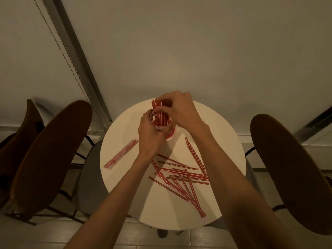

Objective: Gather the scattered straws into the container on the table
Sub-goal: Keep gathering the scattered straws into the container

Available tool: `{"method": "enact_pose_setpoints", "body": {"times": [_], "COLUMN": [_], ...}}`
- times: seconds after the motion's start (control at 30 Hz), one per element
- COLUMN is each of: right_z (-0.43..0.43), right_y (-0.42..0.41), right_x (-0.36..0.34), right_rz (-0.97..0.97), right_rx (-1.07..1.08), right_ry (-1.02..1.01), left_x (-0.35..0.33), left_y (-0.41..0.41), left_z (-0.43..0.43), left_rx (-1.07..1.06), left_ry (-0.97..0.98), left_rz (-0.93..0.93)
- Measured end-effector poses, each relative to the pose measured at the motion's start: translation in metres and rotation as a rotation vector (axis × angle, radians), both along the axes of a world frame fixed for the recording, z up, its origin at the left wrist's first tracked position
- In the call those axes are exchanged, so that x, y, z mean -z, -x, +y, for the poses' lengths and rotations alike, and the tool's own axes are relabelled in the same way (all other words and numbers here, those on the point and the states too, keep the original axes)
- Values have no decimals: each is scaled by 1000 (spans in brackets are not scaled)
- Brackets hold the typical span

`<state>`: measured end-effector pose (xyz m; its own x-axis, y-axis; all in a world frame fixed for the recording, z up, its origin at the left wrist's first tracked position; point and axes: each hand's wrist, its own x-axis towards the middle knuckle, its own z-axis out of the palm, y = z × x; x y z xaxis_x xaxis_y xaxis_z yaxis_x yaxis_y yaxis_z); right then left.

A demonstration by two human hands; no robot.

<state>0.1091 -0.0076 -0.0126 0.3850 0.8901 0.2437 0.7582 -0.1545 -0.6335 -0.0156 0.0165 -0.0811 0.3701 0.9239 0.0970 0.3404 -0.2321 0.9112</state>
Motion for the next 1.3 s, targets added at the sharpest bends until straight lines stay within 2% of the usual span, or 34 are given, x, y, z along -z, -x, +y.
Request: {"method": "enact_pose_setpoints", "body": {"times": [0.13, 0.3, 0.4, 0.53, 0.73, 0.97, 1.07, 1.3], "right_z": [-13, -43, -66, -93, -124, -138, -135, -128], "right_y": [0, -3, -5, -8, 6, 21, 24, 29], "right_x": [-22, -39, -35, -9, 18, 26, 26, 29], "right_rz": [-47, -73, -78, -100, -115, -167, -156, -278], "right_rx": [65, 219, 295, 346, 379, 382, 378, 367], "right_ry": [-62, -119, -16, 280, 608, 665, 666, 673], "left_x": [-8, -22, -23, -16, 6, 15, 15, 15], "left_y": [6, 23, 31, 34, 25, 24, 25, 23], "left_z": [-1, -23, -44, -64, -67, -69, -68, -64], "left_rx": [-27, -95, -25, 182, 467, 472, 479, 468], "left_ry": [-5, -158, -307, -370, -474, -467, -462, -440], "left_rz": [53, 7, -10, 9, 359, 448, 446, 405]}}
